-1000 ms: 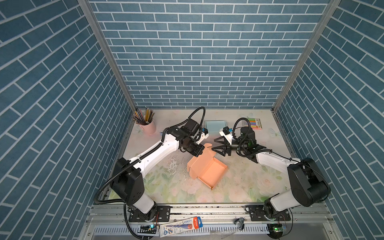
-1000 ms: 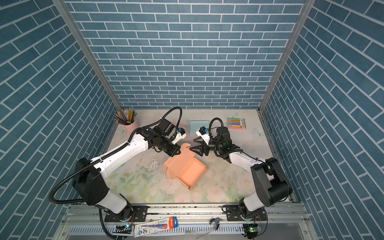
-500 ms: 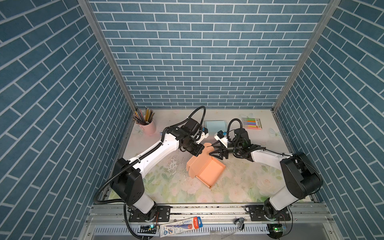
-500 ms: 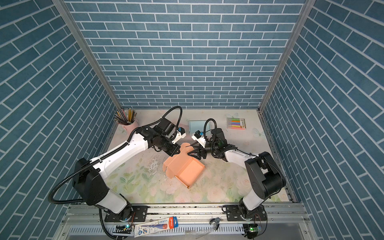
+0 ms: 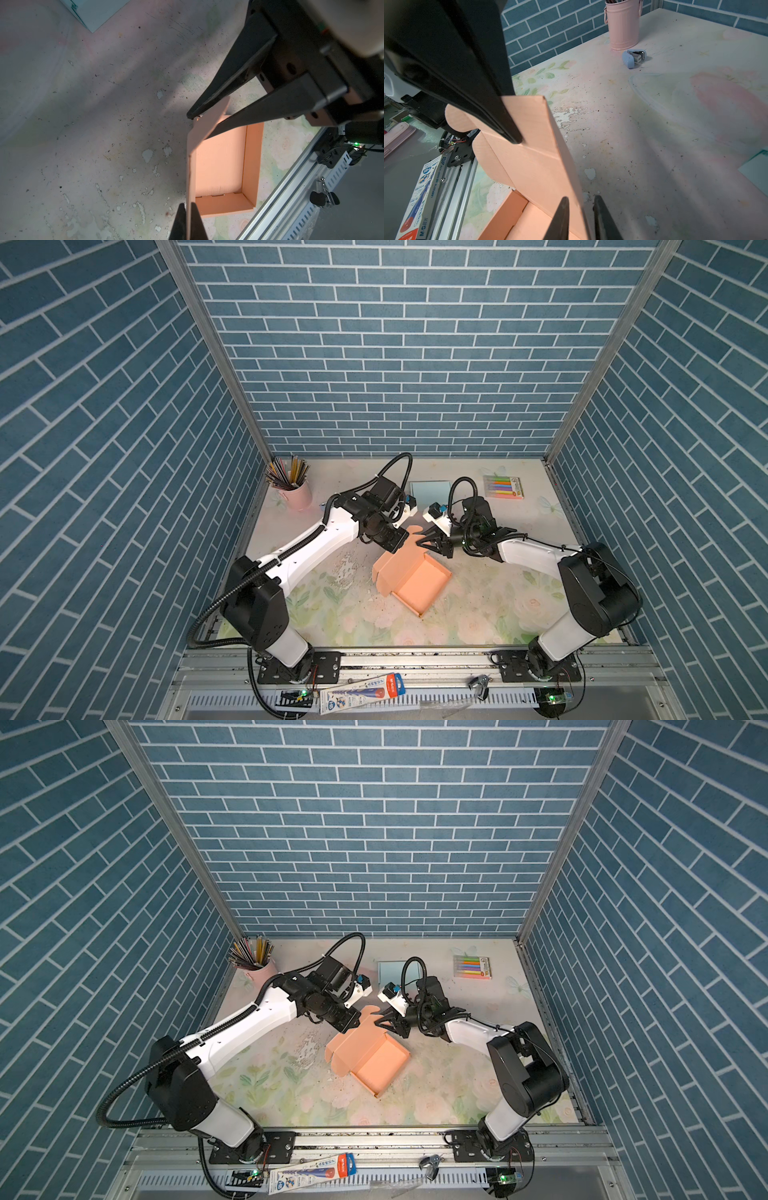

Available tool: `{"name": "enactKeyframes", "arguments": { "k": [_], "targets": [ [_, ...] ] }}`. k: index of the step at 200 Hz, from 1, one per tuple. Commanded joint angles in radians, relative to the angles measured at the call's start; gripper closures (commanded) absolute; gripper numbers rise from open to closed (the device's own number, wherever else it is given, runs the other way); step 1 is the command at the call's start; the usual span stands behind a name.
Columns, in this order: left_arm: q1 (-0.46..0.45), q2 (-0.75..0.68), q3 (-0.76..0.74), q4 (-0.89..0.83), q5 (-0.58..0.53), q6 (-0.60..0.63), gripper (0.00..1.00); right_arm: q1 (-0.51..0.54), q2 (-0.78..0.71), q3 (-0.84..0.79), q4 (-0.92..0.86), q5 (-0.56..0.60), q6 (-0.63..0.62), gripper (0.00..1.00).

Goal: Fold the paper box

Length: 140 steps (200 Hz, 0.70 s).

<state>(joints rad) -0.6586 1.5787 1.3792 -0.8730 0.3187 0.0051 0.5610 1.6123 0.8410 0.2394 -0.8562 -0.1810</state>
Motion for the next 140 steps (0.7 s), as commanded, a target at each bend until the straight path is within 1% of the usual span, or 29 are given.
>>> {"name": "enactKeyframes", "arguments": {
  "k": [1, 25, 52, 87, 111, 120, 125, 140],
  "targets": [
    [-0.011, 0.009, 0.031, -0.045, -0.025, 0.024, 0.98, 0.007, -0.033, -0.008, -0.012, 0.01, -0.052, 0.78],
    [-0.018, 0.012, 0.035, -0.049, -0.037, 0.024, 0.97, 0.014, -0.034, -0.007, -0.022, 0.031, -0.059, 0.81],
    [-0.025, 0.013, 0.04, -0.048, -0.047, 0.024, 0.97, 0.02, -0.035, -0.007, -0.026, 0.04, -0.064, 0.87],
    [-0.029, 0.007, 0.038, -0.037, -0.061, 0.014, 0.95, 0.023, -0.046, -0.014, -0.026, 0.055, -0.064, 0.9],
    [-0.028, -0.019, 0.006, 0.01, -0.065, -0.012, 0.89, 0.023, -0.066, -0.036, -0.007, 0.073, -0.06, 0.93],
    [-0.028, -0.04, -0.016, 0.039, -0.063, -0.023, 0.85, 0.023, -0.076, -0.048, 0.0, 0.082, -0.06, 0.94],
    [-0.028, -0.052, -0.027, 0.055, -0.062, -0.028, 0.83, 0.023, -0.082, -0.054, 0.004, 0.087, -0.057, 0.95],
    [-0.027, -0.074, -0.055, 0.088, -0.066, -0.041, 0.69, 0.023, -0.095, -0.063, 0.009, 0.098, -0.055, 0.96]
  ]
}}
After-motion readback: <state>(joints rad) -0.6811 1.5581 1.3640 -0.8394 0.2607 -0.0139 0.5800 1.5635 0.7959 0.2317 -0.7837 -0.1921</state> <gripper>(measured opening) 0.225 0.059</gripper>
